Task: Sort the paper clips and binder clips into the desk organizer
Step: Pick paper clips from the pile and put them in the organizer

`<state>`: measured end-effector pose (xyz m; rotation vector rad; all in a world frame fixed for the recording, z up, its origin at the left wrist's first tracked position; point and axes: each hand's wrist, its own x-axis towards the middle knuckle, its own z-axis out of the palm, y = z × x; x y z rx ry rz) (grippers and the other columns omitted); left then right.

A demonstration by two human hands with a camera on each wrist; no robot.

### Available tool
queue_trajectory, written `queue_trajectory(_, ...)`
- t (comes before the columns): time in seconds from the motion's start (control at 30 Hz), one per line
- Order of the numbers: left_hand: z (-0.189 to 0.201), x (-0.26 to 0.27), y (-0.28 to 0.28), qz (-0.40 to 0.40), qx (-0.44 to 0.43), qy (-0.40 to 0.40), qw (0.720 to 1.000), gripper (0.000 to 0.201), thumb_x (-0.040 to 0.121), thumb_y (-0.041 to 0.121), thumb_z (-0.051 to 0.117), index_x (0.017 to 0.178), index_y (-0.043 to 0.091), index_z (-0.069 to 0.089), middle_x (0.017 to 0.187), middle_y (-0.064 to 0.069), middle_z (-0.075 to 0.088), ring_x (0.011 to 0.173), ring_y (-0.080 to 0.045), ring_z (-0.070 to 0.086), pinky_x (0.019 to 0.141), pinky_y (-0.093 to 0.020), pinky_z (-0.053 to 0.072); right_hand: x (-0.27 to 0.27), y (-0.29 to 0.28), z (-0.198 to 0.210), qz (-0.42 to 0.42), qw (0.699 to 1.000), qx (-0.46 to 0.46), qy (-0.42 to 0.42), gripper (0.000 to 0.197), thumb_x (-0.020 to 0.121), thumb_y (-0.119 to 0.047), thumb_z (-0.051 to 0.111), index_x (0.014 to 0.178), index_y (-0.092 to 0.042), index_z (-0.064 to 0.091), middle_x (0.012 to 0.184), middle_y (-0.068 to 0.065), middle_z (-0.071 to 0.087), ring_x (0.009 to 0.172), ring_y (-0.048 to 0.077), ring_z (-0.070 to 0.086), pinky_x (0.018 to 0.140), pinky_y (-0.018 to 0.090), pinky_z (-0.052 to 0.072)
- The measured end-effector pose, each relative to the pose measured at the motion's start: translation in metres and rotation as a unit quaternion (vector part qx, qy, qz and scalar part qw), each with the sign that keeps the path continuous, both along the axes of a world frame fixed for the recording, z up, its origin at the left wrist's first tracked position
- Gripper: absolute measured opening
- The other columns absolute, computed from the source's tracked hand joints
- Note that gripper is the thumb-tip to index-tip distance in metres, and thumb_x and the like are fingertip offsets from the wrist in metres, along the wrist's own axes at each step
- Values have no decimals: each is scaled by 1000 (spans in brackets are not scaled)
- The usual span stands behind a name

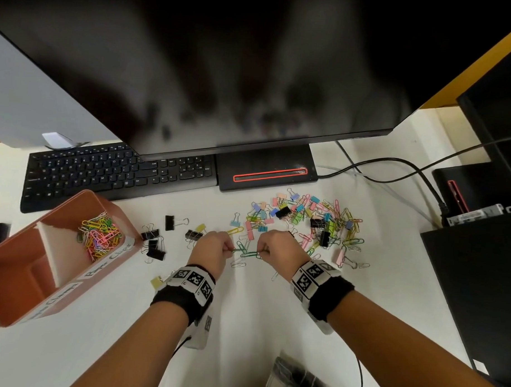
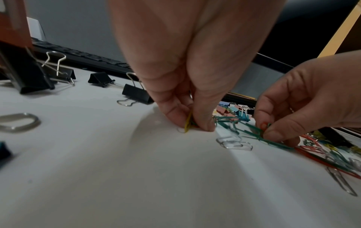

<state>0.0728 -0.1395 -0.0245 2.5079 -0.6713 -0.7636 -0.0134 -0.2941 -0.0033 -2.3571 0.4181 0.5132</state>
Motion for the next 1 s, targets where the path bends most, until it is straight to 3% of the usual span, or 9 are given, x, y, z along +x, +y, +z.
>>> queue_trajectory(0.2,2,-1,2,8,-8,27,1000,7,82,5,63,87,9,67,96,-8,64,87,-20,61,84,-27,48,-1,-4,1,22,1000,13,-3,24,87,-6,53,106,-8,68,107,11,68,98,26,63,88,28,48)
queue_trajectory(0.3,23,3,15,49,-67,4,997,5,80,7,66,84,10,68,90,-3,68,81,-12,57,74,-8,40,3,-2,11,18,999,13,-50,20,87,-7,54,99,-8,70,95,11,70,88,26,64,86,32,51)
queue_trajectory(0.4,62,20,46,128,-106,-46,985,5,80,12,69,84,14,68,81,5,66,74,-6,58,65,-3,34,21,16,33,26,989,33,-141,16,84,-7,58,93,-11,71,83,5,66,77,19,60,80,36,52)
queue_trajectory(0.47,91,37,79,186,-117,-73,973,7,79,12,70,84,15,67,79,7,65,70,-3,57,66,-8,38,45,44,51,43,982,47,-181,14,83,-8,59,91,-12,70,80,3,63,73,19,57,75,35,51)
queue_trajectory(0.57,123,66,134,258,-98,-98,956,10,79,12,69,80,19,62,77,4,65,71,-10,60,67,-17,42,89,99,77,66,971,69,-217,15,83,-9,58,92,-12,70,86,7,64,78,23,60,78,31,49)
queue_trajectory(0.7,124,94,173,317,-56,-80,943,9,78,13,70,78,19,64,81,0,67,82,-21,64,74,-27,43,143,170,85,84,976,84,-184,14,85,-11,58,95,-12,68,93,10,65,84,26,61,81,35,52)
queue_trajectory(0.8,115,98,178,309,-19,-49,950,21,86,15,61,106,11,64,105,-3,66,103,-22,60,90,-27,42,156,197,82,79,980,107,-151,25,84,-18,64,108,-10,63,101,10,67,92,24,62,87,39,52)
queue_trajectory(0.87,115,95,178,287,-19,-66,956,28,89,16,56,116,15,60,116,-2,65,107,-19,59,98,-32,43,146,194,82,64,974,126,-175,28,86,-23,63,112,-14,62,107,5,65,94,19,61,87,34,51)
queue_trajectory(1.0,114,73,148,206,-141,-68,966,20,87,10,57,104,18,63,100,3,66,90,-9,61,84,-21,47,97,142,66,34,977,98,-186,20,90,-22,56,109,-22,62,102,-11,55,85,9,58,83,23,48)
